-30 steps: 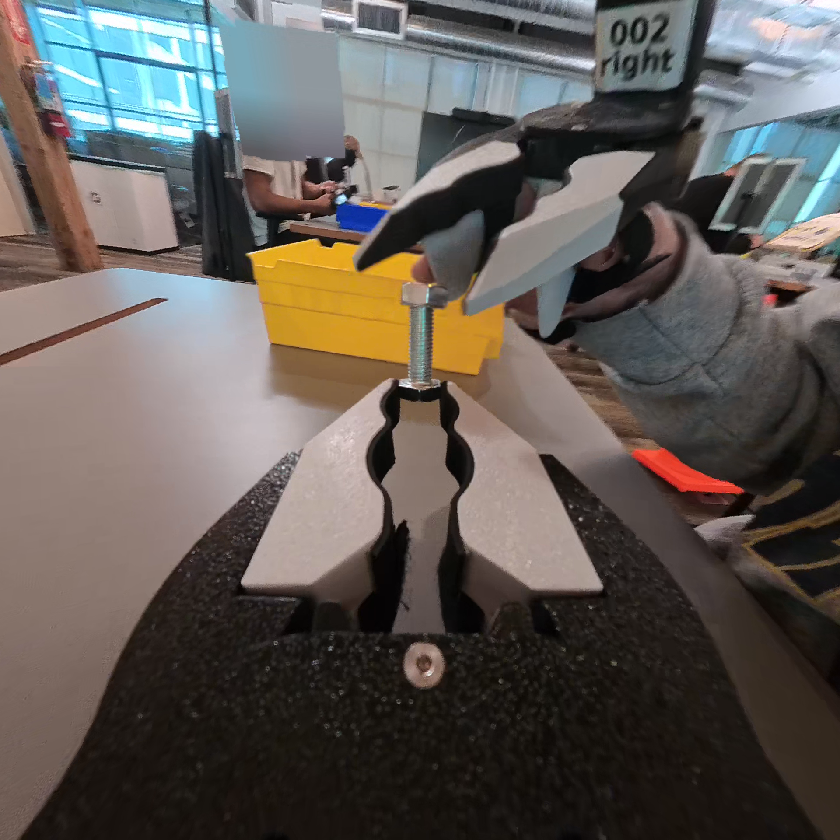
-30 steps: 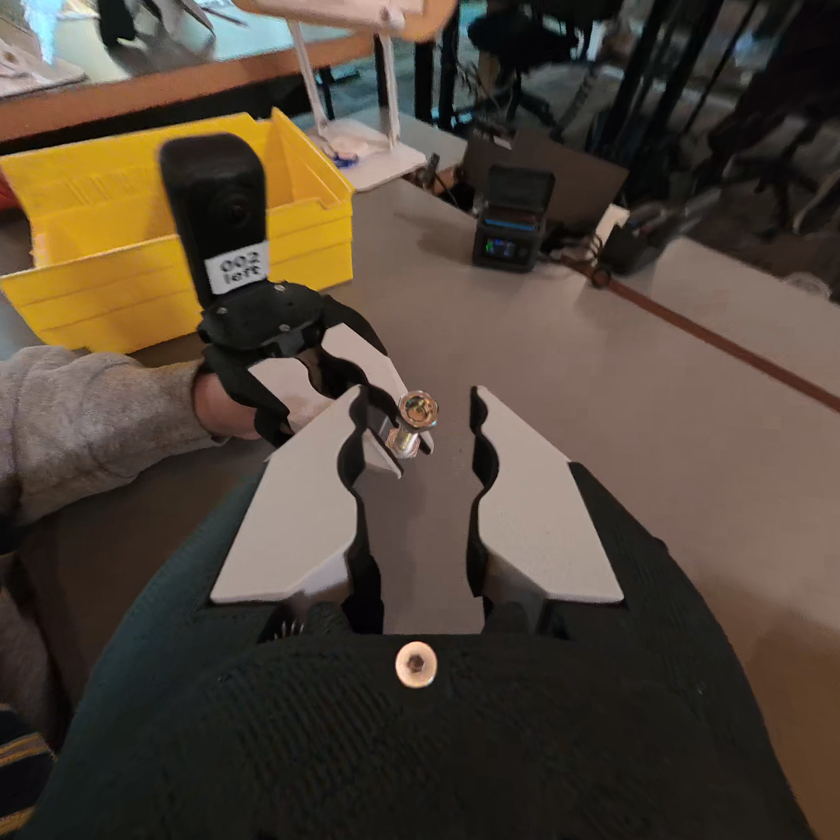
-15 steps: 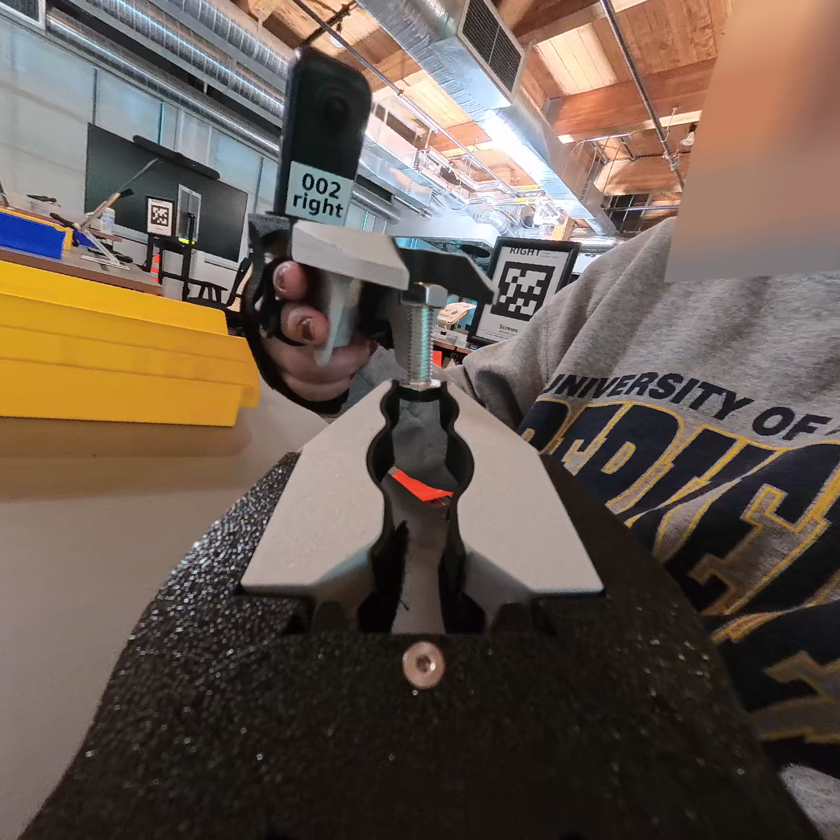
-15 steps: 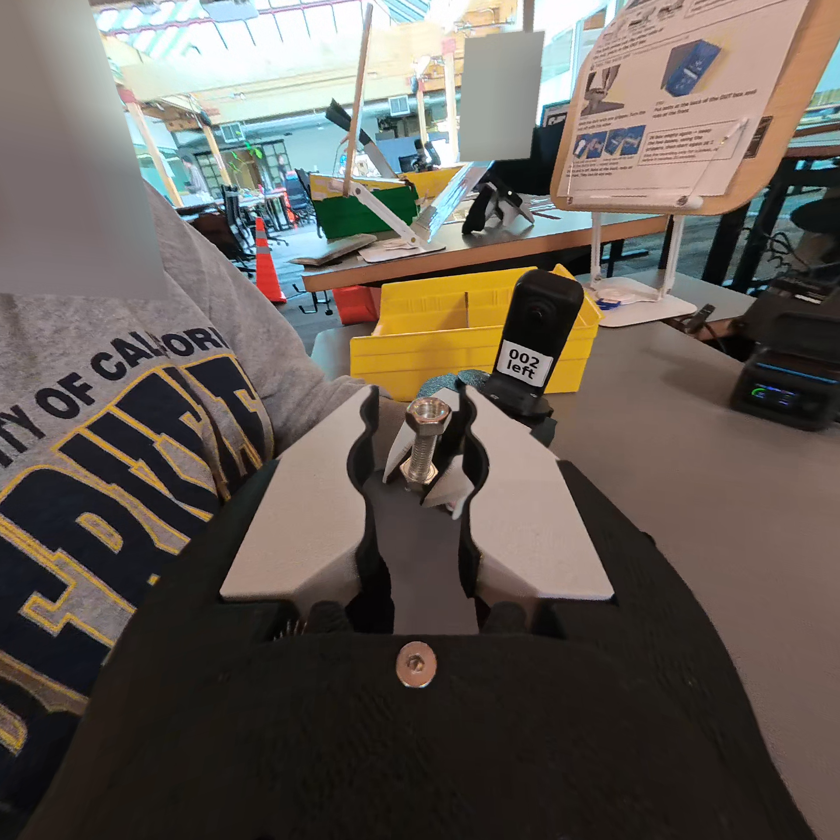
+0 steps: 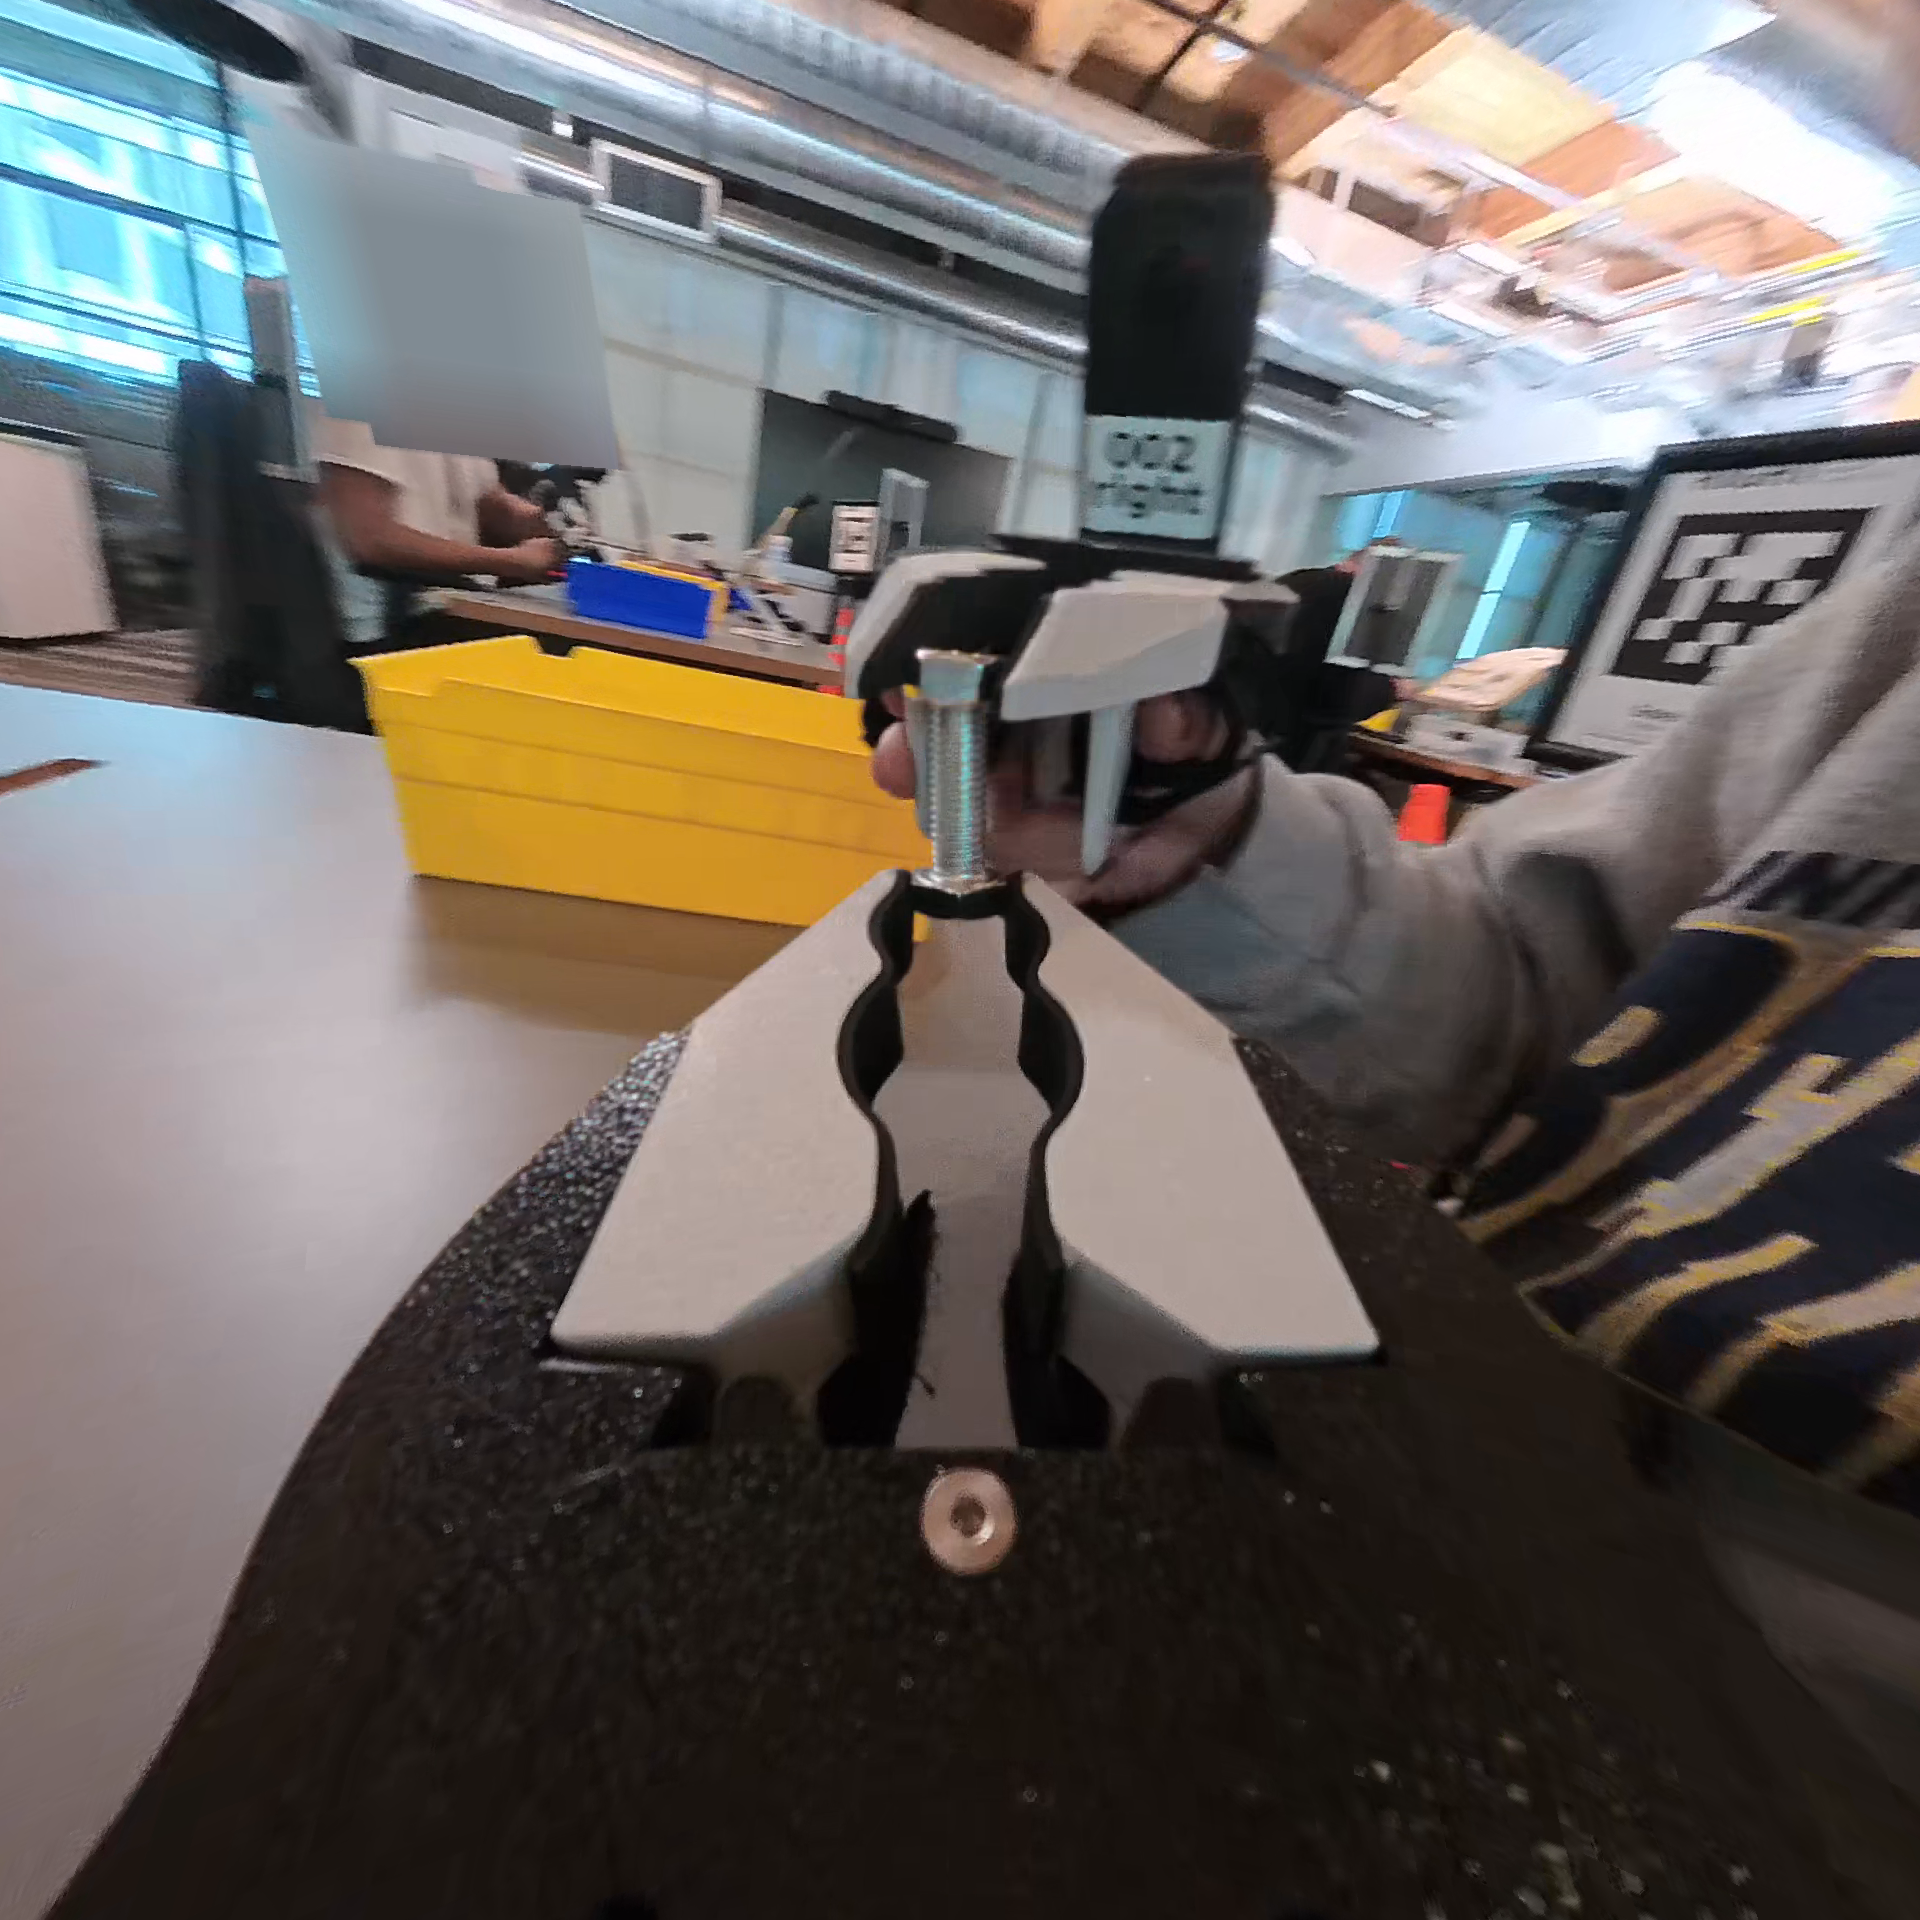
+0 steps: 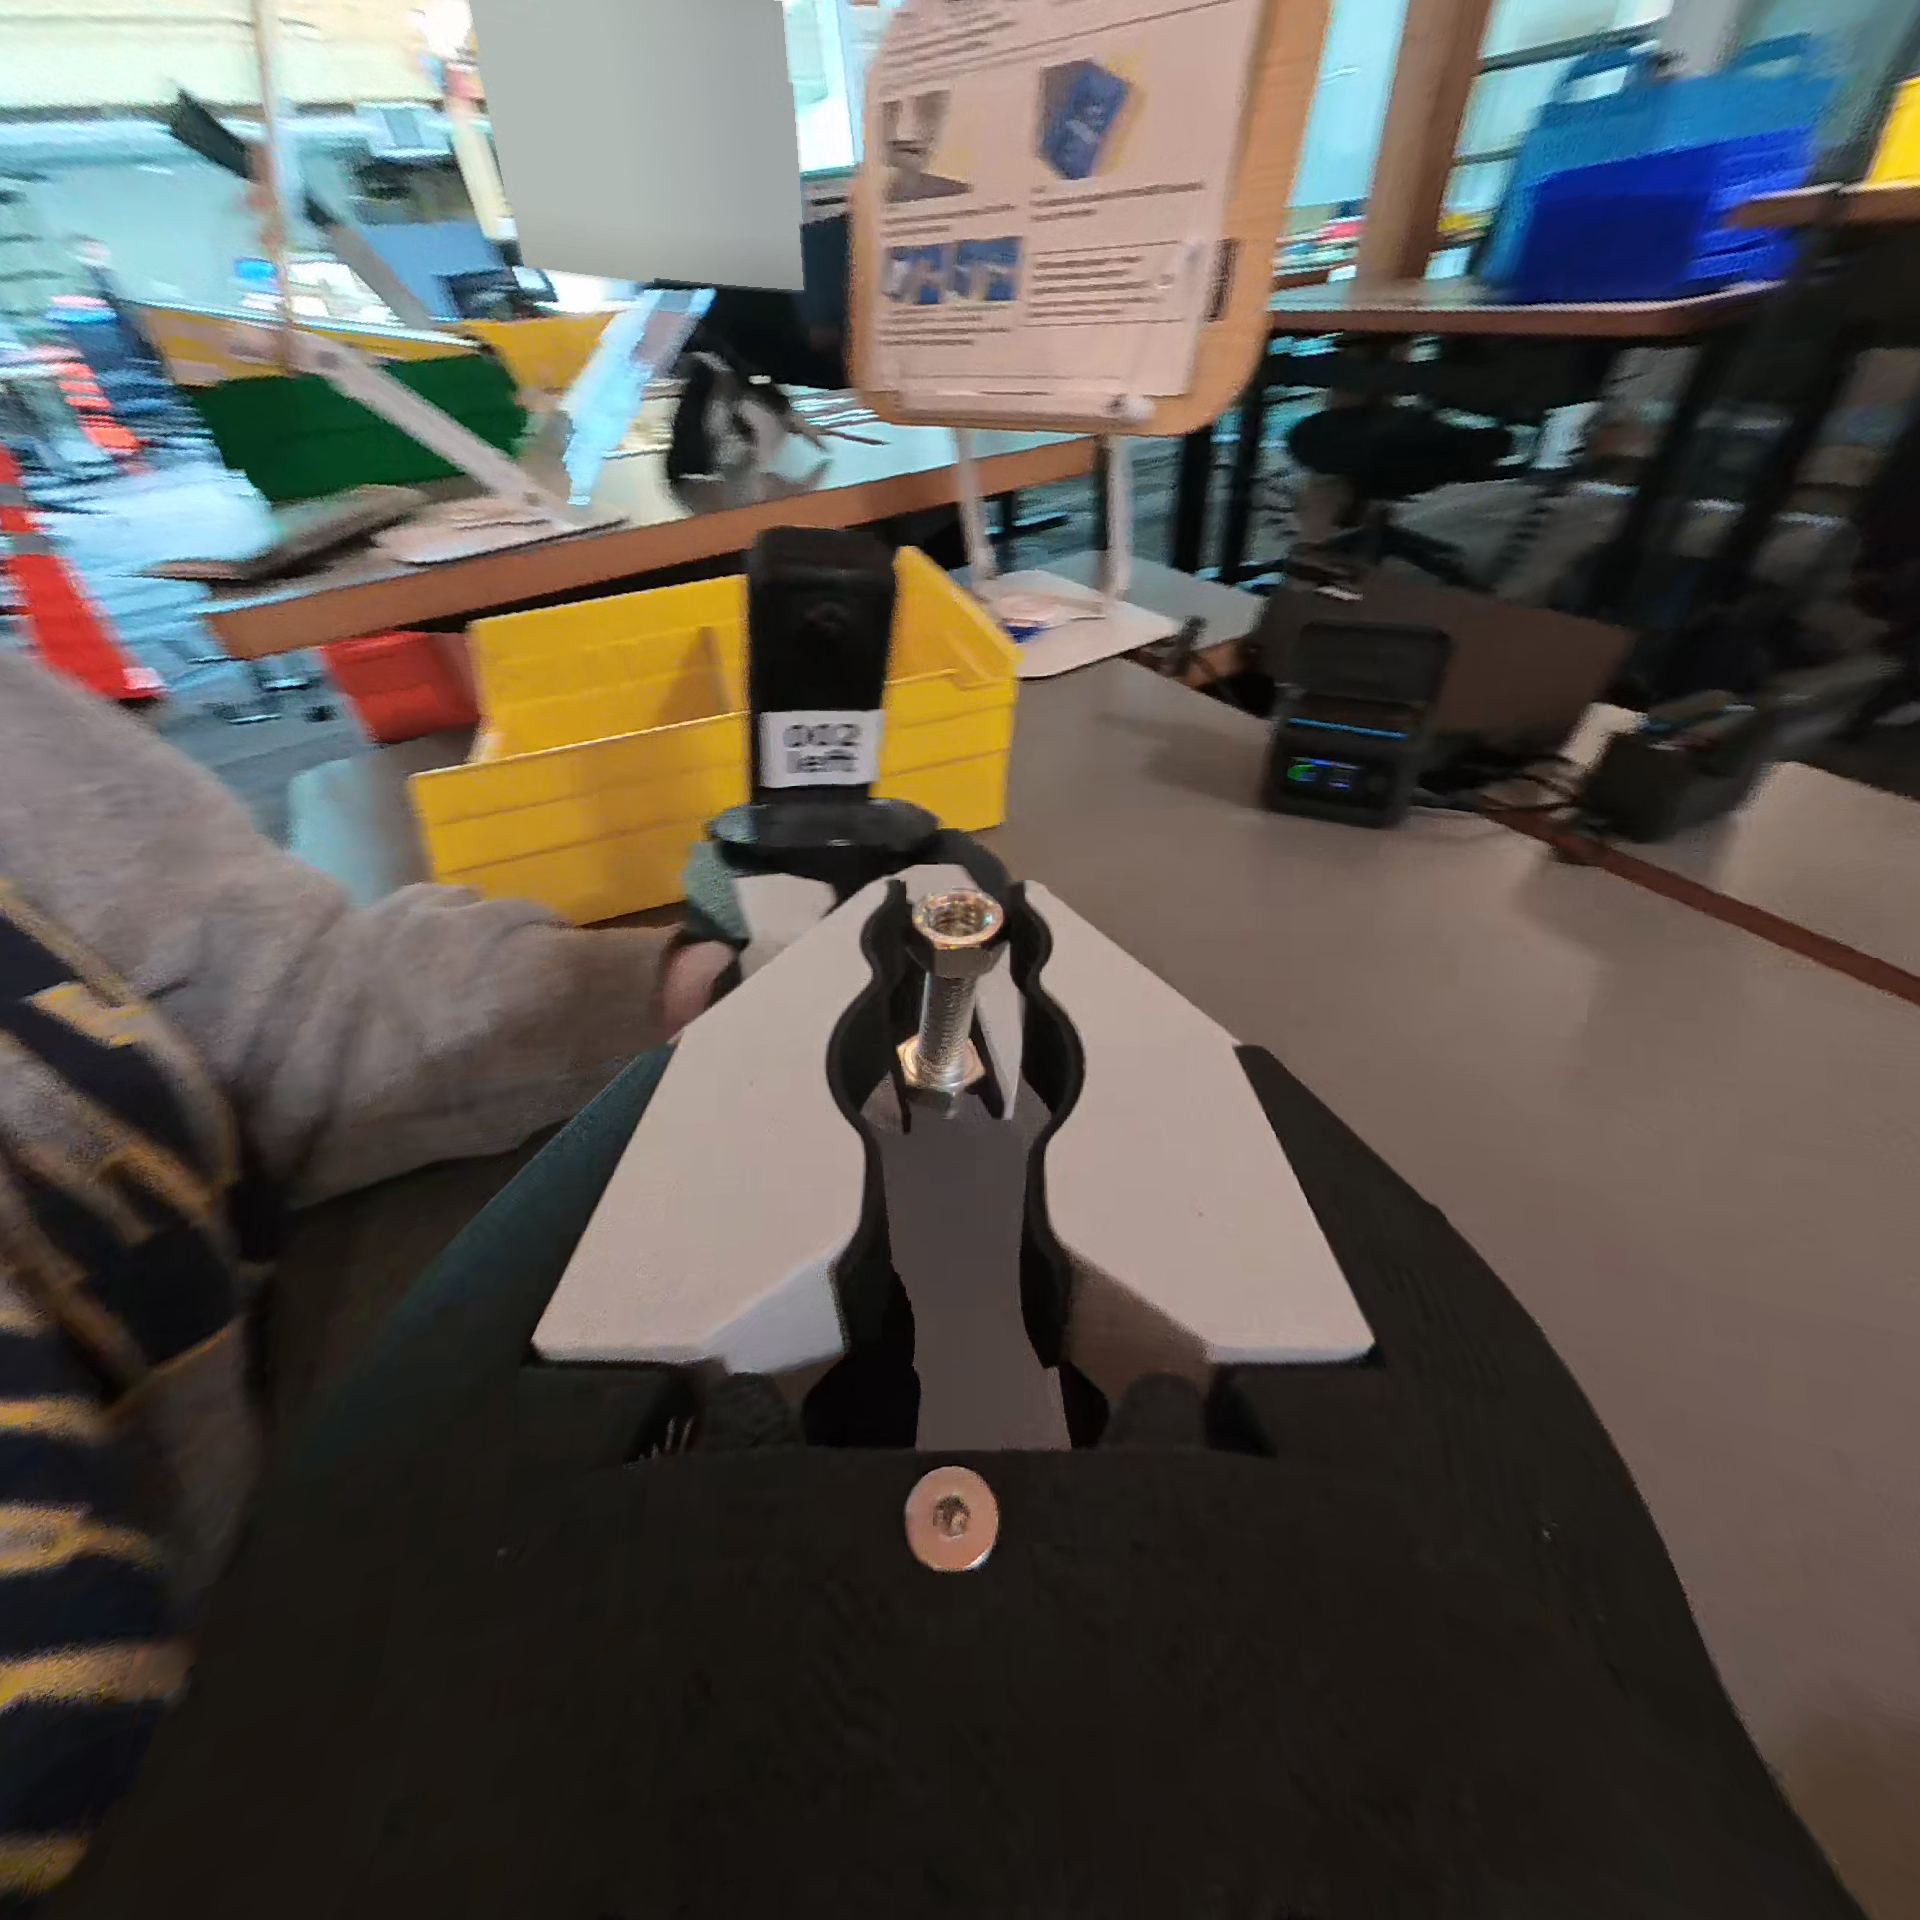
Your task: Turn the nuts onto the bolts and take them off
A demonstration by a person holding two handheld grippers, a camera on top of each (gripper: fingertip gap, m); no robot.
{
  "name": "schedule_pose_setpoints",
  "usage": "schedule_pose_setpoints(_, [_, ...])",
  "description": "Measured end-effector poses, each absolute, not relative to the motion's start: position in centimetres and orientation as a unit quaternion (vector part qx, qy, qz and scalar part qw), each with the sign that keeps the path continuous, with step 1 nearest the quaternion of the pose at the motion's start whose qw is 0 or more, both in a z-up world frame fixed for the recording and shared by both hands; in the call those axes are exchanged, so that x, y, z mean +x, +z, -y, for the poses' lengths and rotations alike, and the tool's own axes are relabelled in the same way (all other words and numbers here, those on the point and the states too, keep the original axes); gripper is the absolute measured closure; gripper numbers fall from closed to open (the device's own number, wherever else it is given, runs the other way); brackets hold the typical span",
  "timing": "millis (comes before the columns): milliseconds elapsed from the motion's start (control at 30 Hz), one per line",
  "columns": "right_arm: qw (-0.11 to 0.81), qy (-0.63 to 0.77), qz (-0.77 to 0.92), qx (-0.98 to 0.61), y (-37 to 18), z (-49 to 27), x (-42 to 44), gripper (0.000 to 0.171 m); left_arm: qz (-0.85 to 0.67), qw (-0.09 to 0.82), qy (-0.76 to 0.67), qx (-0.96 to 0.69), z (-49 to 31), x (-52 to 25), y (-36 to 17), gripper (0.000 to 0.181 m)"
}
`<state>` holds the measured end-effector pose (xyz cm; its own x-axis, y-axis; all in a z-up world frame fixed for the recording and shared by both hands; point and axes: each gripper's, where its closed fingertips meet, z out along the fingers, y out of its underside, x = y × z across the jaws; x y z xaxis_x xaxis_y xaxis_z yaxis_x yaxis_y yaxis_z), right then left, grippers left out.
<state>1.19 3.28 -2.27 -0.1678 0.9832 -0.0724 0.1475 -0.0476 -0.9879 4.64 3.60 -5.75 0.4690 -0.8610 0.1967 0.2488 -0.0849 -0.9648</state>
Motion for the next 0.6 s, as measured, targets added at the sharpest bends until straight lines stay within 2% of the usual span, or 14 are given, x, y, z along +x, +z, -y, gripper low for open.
schedule_pose_setpoints(267, [0.559, 0.4, 0.424, -0.589, -2.7, -6.1, 0.2, 0.153, -0.219, 0.671, -0.316, -0.634, -5.7, 3.4, -6.5, 0.166])
schedule_pose_setpoints(467, [0.601, 0.376, 0.422, -0.565, -2.7, -6.0, 0.0, 0.151, -0.215, 0.667, -0.324, -0.636, -5.8, 3.2, -6.5, 0.167])
schedule_pose_setpoints(567, [0.588, 0.44, 0.463, -0.497, -1.9, -4.4, 0.0, 0.118, -0.232, 0.648, -0.337, -0.642, -5.6, 3.0, -6.9, 0.166])
schedule_pose_setpoints(600, [0.573, 0.469, 0.468, -0.483, -1.7, -4.1, 0.3, 0.113, -0.237, 0.644, -0.336, -0.645, -5.6, 2.9, -7.1, 0.166])
